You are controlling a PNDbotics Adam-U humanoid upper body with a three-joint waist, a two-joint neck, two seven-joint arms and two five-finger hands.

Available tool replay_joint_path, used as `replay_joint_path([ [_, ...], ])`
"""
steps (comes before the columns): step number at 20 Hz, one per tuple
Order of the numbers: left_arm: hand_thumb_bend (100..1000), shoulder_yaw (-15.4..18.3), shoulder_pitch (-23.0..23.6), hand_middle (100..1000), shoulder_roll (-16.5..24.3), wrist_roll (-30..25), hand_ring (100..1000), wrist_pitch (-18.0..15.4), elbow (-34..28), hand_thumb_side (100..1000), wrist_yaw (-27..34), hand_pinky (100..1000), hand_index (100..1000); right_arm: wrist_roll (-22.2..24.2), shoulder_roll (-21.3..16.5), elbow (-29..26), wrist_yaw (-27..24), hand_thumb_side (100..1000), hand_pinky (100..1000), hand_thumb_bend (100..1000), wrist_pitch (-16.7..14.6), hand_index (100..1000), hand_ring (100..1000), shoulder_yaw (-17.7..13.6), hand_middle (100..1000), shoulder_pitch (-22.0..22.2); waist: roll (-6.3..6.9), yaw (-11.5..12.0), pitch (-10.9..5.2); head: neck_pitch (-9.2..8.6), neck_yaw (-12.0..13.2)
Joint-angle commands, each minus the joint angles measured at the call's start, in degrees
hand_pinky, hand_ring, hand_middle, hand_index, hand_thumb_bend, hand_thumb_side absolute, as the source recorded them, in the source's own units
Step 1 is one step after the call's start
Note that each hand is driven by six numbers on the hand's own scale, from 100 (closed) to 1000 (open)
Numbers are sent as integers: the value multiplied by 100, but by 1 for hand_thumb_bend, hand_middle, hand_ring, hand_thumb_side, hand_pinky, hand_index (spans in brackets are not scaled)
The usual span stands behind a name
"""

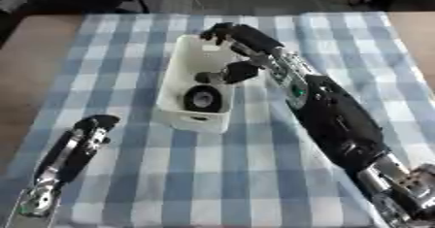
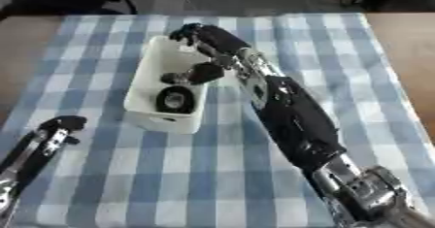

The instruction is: Pick up objects on the table and place them in the box.

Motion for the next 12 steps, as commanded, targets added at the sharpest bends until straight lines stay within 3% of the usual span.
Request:
replay_joint_path([
  [1, 1000, 29, -49, 801, 49, 22, 777, 2, -64, 1000, -11, 680, 806, -51, -268, -320, -158, 789, 851, 678, 110, 886, 707, -94, 769, -15, 3, -21, -116, -1, 40],
  [12, 1000, 96, 11, 801, 111, 95, 778, 22, -60, 1000, -25, 680, 806, -131, -1106, -1317, -821, 807, 847, 648, 602, 880, 705, -329, 763, 803, -47, -190, -170, -5, 235],
])
